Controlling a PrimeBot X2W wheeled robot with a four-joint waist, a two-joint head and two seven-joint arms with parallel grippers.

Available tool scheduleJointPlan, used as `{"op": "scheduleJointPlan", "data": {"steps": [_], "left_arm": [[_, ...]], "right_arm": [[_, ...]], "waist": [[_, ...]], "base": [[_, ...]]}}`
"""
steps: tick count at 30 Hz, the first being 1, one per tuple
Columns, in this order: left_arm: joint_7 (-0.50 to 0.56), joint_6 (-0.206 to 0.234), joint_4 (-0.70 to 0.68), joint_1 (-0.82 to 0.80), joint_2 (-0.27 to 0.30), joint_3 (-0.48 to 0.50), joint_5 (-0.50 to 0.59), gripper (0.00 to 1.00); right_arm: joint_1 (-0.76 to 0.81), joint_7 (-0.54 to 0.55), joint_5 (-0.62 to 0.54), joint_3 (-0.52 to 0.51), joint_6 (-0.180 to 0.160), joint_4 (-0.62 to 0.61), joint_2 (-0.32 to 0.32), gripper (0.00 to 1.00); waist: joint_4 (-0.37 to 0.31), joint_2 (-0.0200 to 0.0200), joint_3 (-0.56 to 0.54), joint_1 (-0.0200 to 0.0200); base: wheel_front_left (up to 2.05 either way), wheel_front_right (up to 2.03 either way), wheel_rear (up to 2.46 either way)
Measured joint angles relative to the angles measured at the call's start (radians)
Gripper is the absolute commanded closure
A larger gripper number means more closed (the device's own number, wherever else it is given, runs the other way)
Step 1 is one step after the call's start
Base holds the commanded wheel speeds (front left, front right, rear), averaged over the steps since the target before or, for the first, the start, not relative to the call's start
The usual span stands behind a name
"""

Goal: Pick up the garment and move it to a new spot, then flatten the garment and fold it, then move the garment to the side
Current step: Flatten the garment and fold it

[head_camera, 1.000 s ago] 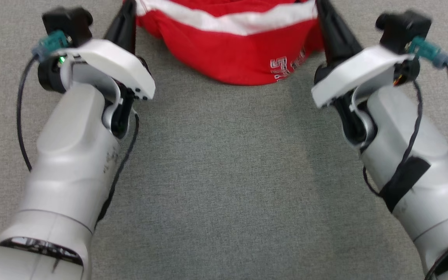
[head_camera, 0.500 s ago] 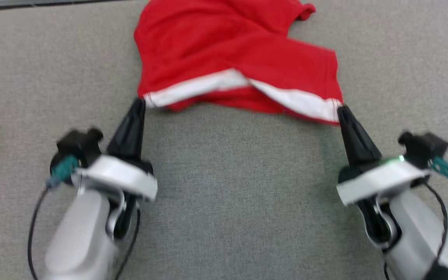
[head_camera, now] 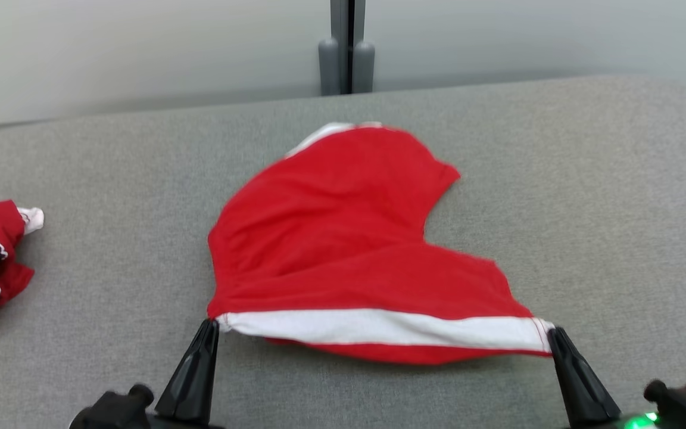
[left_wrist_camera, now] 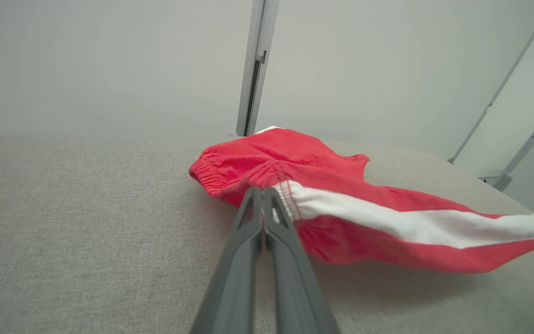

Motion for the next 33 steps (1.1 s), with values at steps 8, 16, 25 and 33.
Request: {"op": "scheduleJointPlan", "data": {"steps": [8,16,25,33], "left_arm": [[0.095,0.049,-0.178,0.121,0.015,-0.004,-0.004,1.00],[0.134,0.055,-0.188,0.076,0.009,-0.023,-0.006,1.00],[0.121,0.034,-0.082,-0.181,-0.031,-0.046,-0.011,1.00],[0.067,0.015,0.051,-0.397,-0.065,-0.069,-0.023,1.00]], "right_arm": [[0.141,0.106,-0.060,-0.101,0.000,-0.158,0.027,1.00],[0.098,0.140,-0.080,-0.139,0.000,-0.181,0.029,1.00],[-0.325,0.126,-0.074,-0.116,0.000,-0.037,-0.104,1.00],[-0.701,0.126,-0.045,0.009,0.000,0.185,-0.194,1.00]], "waist": [[-0.011,0.0000,-0.064,0.0000],[0.008,0.0000,-0.025,0.0000],[0.059,0.0000,0.141,0.0000],[0.131,0.0000,0.277,0.0000]], "base": [[0.00,0.00,0.00],[0.00,0.00,0.00],[0.00,0.00,0.00],[0.00,0.00,0.00]]}}
